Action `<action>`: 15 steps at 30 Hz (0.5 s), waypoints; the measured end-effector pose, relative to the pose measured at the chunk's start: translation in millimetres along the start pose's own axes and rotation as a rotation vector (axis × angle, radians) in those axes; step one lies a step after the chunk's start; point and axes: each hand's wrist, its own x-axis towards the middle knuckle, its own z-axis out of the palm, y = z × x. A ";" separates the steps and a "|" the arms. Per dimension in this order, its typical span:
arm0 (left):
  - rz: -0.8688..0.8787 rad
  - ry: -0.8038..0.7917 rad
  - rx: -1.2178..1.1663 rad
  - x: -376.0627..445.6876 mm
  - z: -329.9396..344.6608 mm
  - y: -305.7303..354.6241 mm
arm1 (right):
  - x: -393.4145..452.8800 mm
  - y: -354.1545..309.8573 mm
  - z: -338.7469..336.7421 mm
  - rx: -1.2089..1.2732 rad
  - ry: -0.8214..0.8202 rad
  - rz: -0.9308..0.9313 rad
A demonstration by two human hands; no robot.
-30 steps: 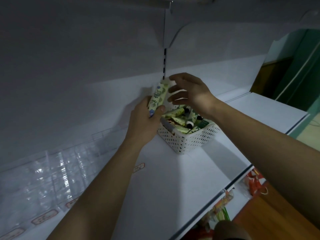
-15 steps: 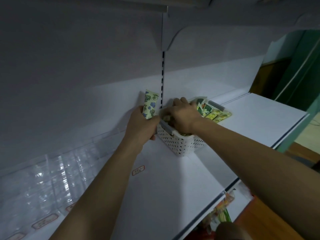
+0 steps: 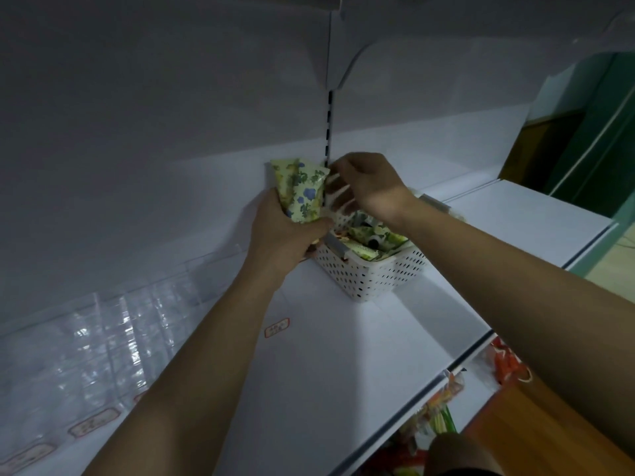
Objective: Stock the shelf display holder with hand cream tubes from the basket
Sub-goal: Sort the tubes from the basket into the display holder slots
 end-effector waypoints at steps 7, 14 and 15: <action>-0.067 0.026 -0.034 4.4 -0.3 -0.3 | -1.0 43.4 -2.7 -1.257 -0.134 0.050; -0.006 0.012 -0.102 -2.6 5.8 0.1 | 6.3 25.2 -16.5 -0.629 0.175 -0.081; 0.009 0.017 -0.105 -3.0 6.8 -0.1 | 6.3 18.3 -18.1 -0.491 0.205 -0.095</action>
